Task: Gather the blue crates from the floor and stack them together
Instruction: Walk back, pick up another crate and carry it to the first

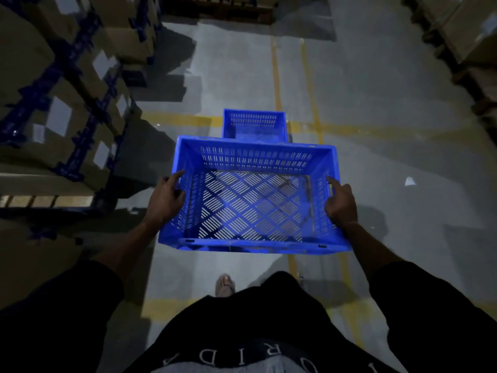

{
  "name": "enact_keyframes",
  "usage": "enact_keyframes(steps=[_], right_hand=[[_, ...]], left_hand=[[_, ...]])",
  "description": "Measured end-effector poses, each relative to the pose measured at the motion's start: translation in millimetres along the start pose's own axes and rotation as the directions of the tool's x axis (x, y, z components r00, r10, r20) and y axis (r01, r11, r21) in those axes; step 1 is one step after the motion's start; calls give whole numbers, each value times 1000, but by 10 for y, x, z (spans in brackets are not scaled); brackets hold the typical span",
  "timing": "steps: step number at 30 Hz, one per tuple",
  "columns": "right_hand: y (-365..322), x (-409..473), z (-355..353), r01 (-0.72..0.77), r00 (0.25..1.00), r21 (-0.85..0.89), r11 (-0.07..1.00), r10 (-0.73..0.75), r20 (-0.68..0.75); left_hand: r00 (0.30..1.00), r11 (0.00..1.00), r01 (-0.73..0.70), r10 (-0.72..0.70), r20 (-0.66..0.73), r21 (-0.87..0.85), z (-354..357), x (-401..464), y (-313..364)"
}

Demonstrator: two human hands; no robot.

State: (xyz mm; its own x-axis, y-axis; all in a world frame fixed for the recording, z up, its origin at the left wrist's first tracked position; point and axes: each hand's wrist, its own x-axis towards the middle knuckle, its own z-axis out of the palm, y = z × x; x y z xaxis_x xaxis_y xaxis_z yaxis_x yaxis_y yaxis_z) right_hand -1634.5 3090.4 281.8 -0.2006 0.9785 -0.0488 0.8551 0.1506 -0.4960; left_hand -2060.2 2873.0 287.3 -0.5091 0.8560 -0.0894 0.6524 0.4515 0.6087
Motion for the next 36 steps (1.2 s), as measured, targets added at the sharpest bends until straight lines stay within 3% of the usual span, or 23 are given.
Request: enact_keyframes(steps=[5, 13, 22, 28, 36], right_hand=[[-179, 955, 197, 64, 998, -17, 998, -65, -21], [-408, 2753, 449, -28, 998, -55, 998, 31, 59], [-557, 4556, 736, -93, 981, -50, 994, 101, 166], [-717, 5651, 1187, -147, 967, -49, 988, 154, 202], [-567, 6978, 2322, -196, 967, -10, 980, 195, 163]], left_hand=[[1000, 1000, 1, -1, 19, 9, -23, 991, 45], [997, 999, 35, -34, 66, -4, 269, 2664, 263], [973, 996, 45, -61, 221, 78, 594, 4532, 409], [932, 991, 99, -123, 342, 87, 911, 5798, 222], [901, 974, 204, -146, 408, -102, 1768, 7369, -544]])
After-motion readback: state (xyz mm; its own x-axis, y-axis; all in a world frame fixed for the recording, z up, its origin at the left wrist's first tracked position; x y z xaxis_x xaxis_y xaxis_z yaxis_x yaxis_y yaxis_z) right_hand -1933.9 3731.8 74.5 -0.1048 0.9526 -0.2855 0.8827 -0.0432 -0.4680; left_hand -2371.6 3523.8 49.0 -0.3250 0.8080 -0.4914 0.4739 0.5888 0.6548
